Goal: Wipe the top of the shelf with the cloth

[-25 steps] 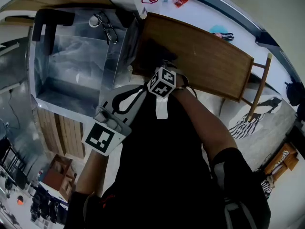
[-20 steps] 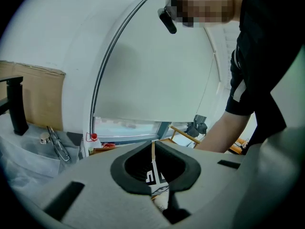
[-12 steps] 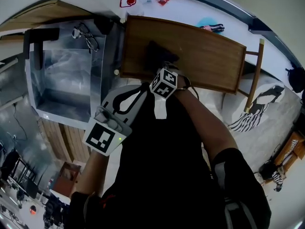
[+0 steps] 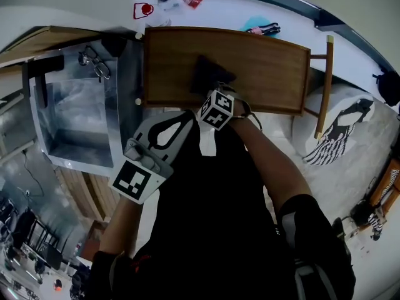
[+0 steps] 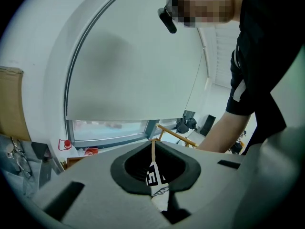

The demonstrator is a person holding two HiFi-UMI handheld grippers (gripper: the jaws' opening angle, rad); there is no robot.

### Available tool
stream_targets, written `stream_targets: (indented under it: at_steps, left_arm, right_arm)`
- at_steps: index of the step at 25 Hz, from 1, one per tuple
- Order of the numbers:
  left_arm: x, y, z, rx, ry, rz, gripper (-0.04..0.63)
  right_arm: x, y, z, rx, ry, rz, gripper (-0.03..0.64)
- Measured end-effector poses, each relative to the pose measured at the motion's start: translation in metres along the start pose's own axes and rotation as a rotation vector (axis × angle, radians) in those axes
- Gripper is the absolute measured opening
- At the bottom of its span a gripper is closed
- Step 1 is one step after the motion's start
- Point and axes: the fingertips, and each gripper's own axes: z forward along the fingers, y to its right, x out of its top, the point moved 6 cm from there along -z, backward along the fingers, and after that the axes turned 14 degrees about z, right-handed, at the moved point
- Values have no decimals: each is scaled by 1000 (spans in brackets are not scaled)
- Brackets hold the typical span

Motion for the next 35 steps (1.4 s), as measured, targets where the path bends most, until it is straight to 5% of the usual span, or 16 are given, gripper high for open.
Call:
stream_targets:
  at_steps: [35]
  left_arm:
    - [53,82,116,-196,-8,116,35]
  right_arm:
    - [-159,110,-80,-147,-18,321,29]
